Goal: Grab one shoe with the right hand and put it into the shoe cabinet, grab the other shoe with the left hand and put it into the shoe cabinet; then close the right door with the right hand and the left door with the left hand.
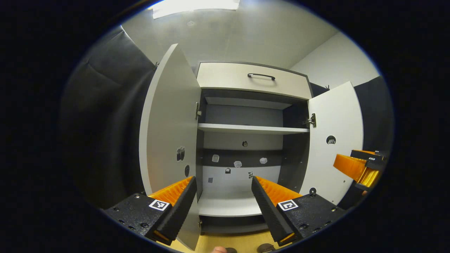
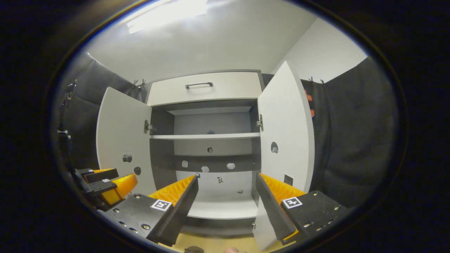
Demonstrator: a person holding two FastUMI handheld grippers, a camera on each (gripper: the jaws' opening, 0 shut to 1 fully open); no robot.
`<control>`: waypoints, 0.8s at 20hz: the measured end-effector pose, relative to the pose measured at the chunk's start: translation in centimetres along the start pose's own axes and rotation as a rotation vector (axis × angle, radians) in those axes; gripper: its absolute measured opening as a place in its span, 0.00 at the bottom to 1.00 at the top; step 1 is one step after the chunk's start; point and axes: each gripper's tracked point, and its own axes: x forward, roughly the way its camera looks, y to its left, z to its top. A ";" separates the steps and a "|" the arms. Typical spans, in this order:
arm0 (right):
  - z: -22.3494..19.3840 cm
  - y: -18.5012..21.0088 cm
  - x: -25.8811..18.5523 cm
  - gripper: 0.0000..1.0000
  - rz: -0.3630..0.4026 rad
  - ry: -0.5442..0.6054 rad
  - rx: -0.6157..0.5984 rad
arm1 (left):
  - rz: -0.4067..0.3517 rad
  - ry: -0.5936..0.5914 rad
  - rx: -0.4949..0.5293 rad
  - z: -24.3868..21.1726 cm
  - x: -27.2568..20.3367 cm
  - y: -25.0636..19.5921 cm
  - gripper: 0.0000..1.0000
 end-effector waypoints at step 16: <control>-6.9 0.2 -0.7 0.99 0.005 0.118 -0.074 | 0.022 -0.026 0.011 1.1 -1.9 1.4 0.96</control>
